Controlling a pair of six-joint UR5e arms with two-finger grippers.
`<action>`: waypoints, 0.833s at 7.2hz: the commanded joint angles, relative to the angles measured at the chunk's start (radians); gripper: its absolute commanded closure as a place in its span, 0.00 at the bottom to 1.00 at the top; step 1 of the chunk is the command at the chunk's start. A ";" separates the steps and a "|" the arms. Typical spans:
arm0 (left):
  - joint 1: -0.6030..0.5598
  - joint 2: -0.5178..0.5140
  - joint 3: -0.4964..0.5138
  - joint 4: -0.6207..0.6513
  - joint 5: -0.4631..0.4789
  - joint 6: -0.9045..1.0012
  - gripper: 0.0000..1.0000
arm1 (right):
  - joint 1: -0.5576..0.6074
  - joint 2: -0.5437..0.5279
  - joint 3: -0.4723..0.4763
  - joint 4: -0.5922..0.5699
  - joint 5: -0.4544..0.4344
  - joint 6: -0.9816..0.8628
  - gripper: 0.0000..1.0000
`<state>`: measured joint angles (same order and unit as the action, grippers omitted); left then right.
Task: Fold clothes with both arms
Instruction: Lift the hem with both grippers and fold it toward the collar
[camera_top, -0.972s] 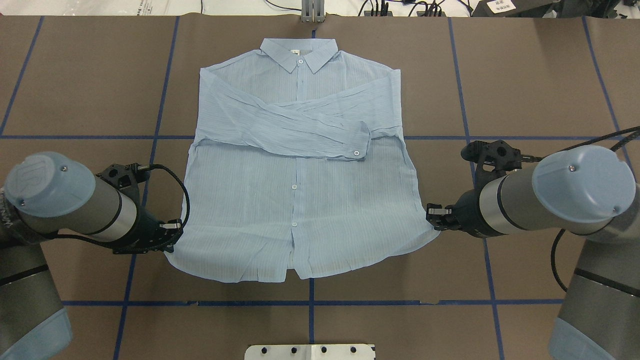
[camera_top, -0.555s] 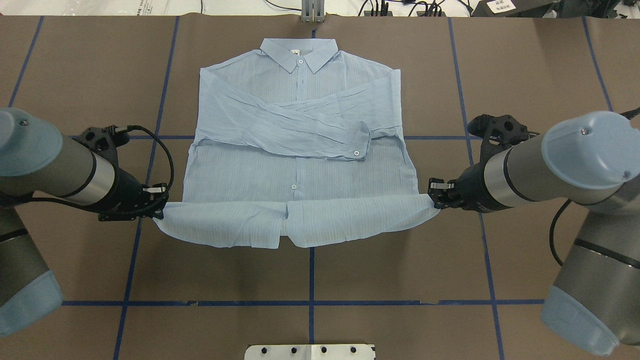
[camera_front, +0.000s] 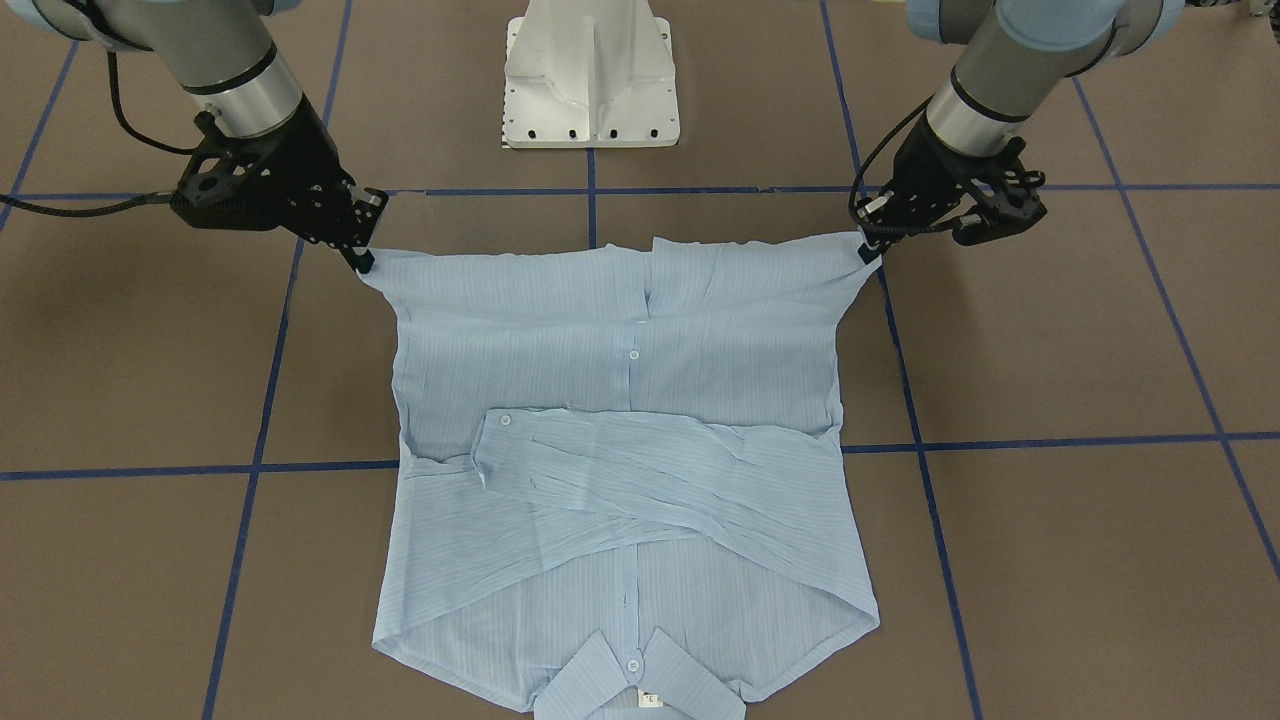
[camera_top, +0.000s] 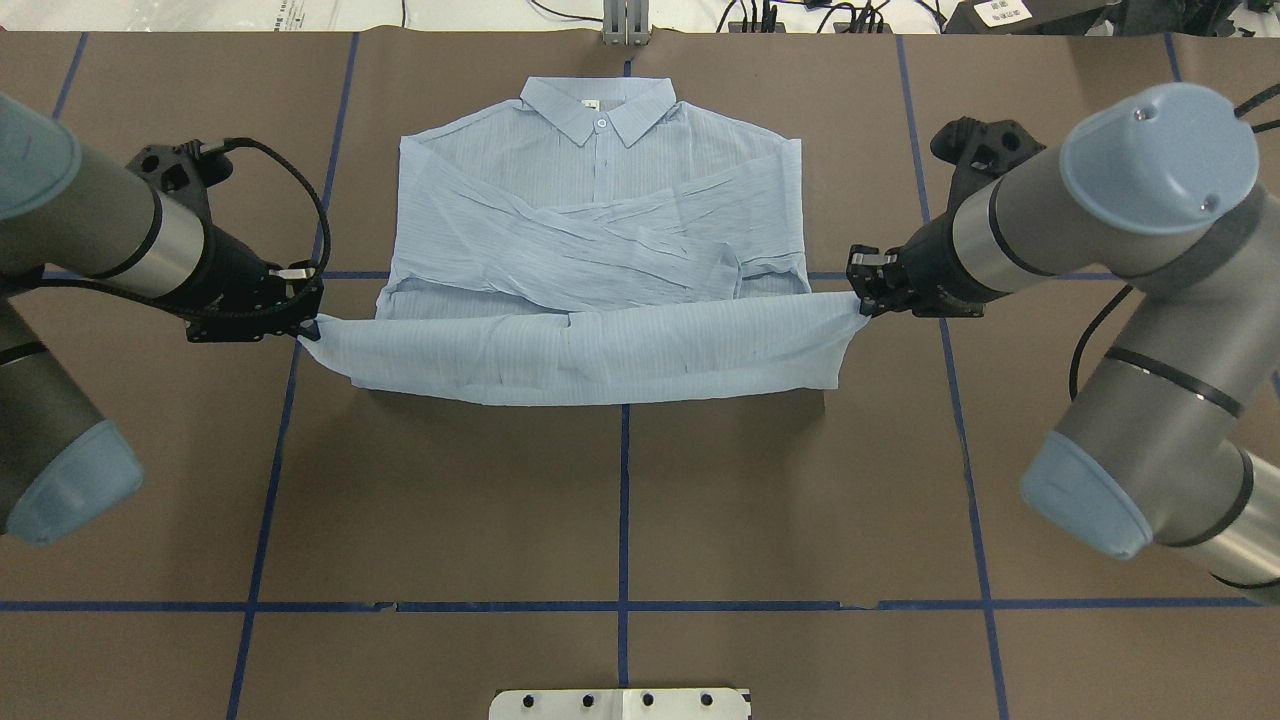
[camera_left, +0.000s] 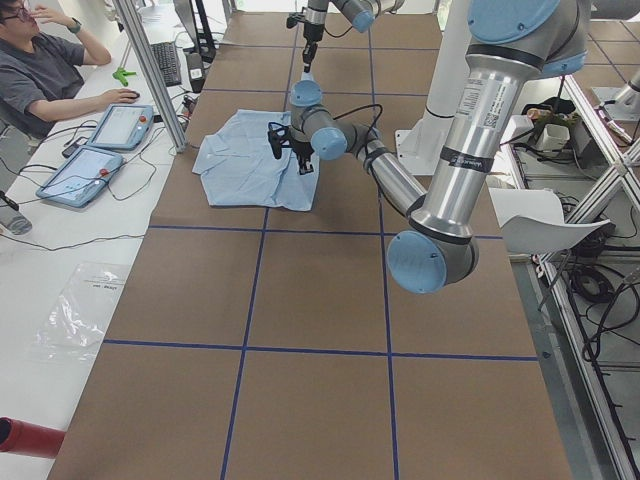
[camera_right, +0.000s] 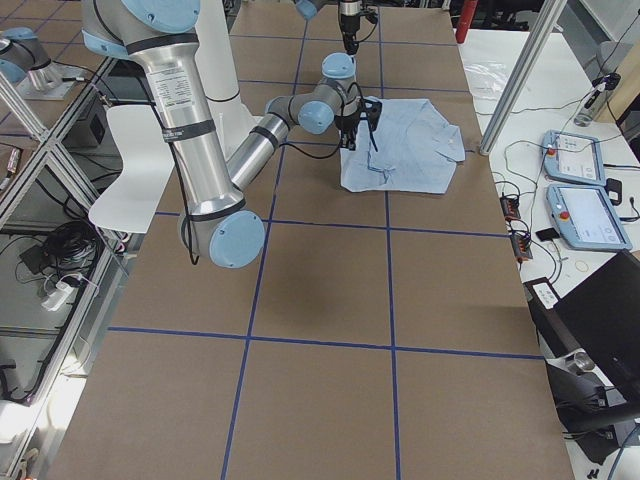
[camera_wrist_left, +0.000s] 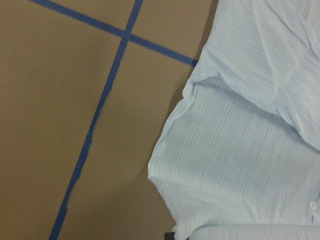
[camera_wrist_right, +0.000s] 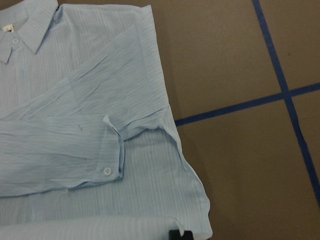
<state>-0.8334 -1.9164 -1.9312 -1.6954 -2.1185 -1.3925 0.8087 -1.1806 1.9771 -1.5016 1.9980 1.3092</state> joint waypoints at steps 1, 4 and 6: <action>-0.054 -0.099 0.110 -0.007 -0.001 0.001 1.00 | 0.055 0.100 -0.145 0.000 0.004 -0.042 1.00; -0.136 -0.208 0.327 -0.126 0.000 -0.005 1.00 | 0.092 0.212 -0.337 0.079 0.004 -0.056 1.00; -0.167 -0.314 0.536 -0.234 0.000 -0.013 1.00 | 0.110 0.295 -0.464 0.097 0.005 -0.068 1.00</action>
<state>-0.9831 -2.1722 -1.5138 -1.8637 -2.1185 -1.3998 0.9083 -0.9339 1.5906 -1.4195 2.0030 1.2508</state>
